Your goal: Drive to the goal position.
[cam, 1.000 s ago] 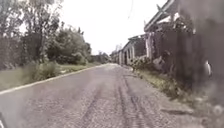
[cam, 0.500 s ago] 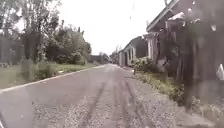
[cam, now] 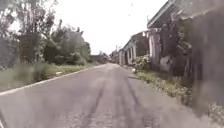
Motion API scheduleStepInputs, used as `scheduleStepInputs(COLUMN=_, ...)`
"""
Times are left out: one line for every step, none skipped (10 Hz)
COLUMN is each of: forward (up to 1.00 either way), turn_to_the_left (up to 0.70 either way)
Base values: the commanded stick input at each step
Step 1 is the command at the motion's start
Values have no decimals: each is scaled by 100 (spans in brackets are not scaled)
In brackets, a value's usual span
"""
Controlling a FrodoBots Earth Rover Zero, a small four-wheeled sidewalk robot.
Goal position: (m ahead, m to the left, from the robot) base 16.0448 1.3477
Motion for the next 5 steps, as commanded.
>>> scheduleStepInputs(forward=70, turn_to_the_left=0)
scheduleStepInputs(forward=70, turn_to_the_left=0)
scheduleStepInputs(forward=70, turn_to_the_left=0)
scheduleStepInputs(forward=70, turn_to_the_left=0)
scheduleStepInputs(forward=70, turn_to_the_left=0)
